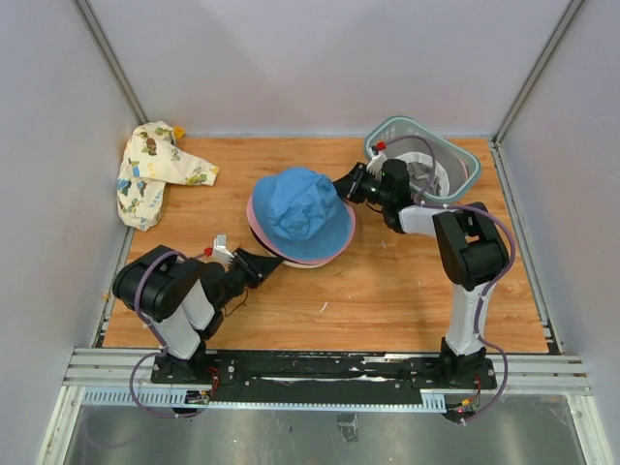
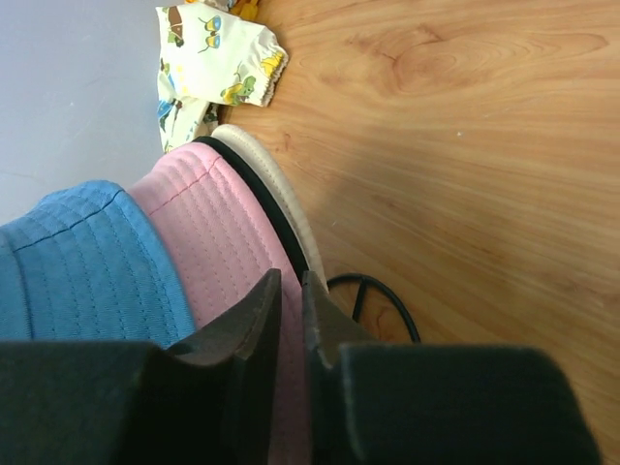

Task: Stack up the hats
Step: Stack the hat on the hat.

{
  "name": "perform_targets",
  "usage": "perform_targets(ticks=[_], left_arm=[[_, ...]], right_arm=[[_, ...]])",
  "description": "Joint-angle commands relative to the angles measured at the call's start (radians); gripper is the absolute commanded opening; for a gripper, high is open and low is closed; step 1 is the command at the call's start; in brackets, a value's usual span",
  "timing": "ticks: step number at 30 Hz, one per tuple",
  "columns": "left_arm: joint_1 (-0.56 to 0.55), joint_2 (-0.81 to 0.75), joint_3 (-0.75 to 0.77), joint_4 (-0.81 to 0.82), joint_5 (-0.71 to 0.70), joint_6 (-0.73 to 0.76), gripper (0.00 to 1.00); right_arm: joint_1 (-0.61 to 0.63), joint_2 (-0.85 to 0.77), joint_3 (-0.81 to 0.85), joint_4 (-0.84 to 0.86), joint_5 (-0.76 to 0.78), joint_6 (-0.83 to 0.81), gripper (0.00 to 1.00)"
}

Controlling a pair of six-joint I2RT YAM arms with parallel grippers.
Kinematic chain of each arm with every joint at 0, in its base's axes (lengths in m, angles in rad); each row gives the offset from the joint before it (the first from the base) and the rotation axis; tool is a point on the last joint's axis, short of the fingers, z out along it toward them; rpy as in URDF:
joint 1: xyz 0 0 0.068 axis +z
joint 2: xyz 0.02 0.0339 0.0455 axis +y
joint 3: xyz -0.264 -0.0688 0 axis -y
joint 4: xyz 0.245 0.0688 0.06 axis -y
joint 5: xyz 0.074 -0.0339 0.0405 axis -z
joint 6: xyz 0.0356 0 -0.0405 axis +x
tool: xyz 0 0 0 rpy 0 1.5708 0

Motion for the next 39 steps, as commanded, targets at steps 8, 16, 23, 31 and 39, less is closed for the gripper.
perform_targets(ticks=[8,16,23,31,39], left_arm=[[-0.007,-0.146,-0.093,0.278,-0.015,0.027,0.37],[-0.007,-0.528,-0.069,-0.196,-0.084,0.113,0.38],[-0.007,-1.058,0.076,-0.978,-0.259,0.284,0.42],[-0.007,-1.033,-0.008,-0.961,-0.194,0.244,0.19],[-0.007,-1.165,0.109,-1.183,-0.318,0.291,0.22]], right_arm=[[-0.026,-0.145,-0.108,-0.101,0.055,0.000,0.39],[-0.060,-0.329,-0.216,-0.110,0.094,-0.010,0.49],[-0.062,-0.491,-0.329,-0.158,0.168,-0.031,0.54],[-0.060,-0.555,-0.433,-0.112,0.147,0.004,0.55],[-0.048,-0.644,-0.584,-0.001,0.162,0.101,0.58]])
